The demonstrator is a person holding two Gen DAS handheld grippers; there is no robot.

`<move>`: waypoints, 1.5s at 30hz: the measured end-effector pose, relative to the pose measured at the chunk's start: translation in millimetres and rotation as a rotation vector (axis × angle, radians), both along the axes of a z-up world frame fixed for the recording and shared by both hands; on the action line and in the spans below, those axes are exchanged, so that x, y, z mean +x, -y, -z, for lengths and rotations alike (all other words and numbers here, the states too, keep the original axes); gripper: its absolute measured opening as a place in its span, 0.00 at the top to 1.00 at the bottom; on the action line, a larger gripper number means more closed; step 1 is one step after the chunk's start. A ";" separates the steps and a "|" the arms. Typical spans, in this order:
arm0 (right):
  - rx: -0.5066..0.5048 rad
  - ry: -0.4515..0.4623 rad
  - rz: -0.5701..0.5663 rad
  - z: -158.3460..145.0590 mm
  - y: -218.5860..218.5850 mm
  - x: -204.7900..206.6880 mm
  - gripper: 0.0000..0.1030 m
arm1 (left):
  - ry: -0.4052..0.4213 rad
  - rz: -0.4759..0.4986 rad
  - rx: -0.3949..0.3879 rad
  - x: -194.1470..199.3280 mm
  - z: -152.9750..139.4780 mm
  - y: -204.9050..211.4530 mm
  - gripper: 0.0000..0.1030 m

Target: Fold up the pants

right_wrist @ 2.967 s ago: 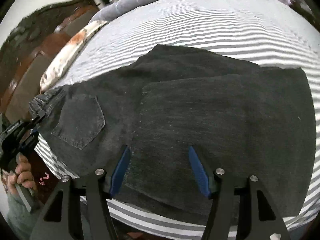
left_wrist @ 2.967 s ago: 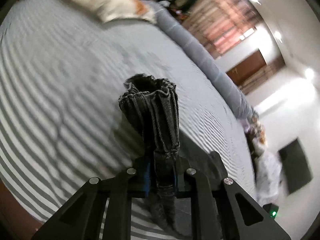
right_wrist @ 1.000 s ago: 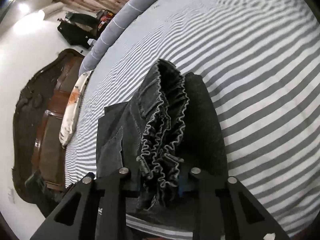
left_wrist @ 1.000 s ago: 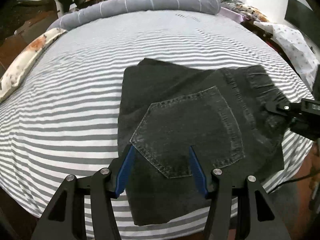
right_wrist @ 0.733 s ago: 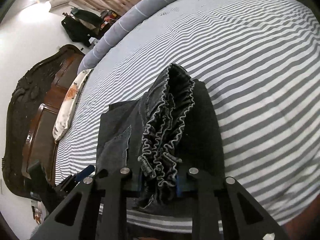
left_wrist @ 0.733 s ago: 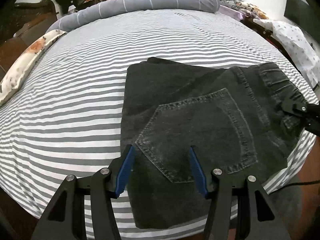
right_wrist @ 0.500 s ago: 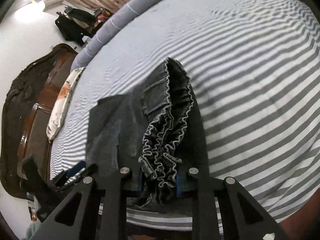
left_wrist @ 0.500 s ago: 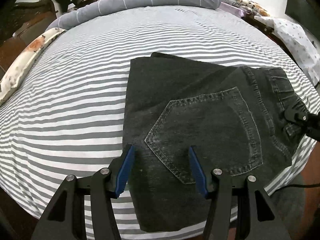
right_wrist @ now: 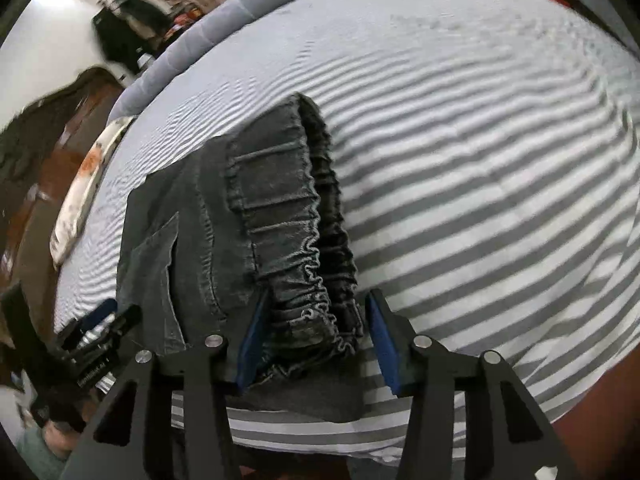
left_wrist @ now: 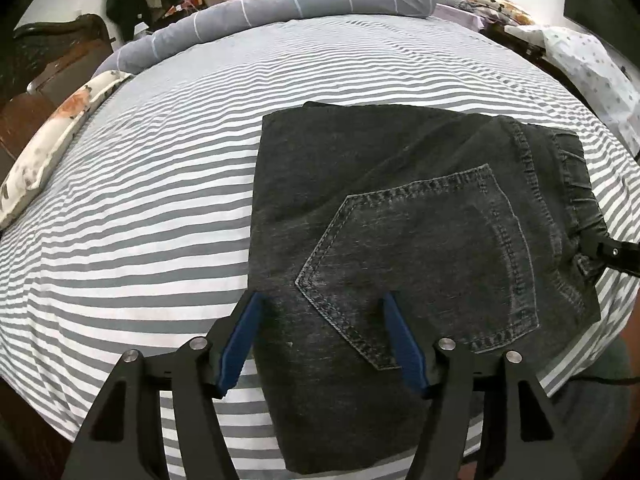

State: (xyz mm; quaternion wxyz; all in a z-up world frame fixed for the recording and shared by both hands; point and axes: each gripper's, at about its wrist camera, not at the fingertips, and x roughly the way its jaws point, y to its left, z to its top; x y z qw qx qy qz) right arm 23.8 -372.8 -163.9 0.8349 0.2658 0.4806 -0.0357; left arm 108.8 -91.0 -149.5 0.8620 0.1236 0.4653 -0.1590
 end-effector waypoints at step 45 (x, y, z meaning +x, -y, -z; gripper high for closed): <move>-0.103 0.215 -0.218 -74.6 -18.0 34.2 0.38 | -0.073 0.023 -0.346 37.4 -35.6 -51.2 0.30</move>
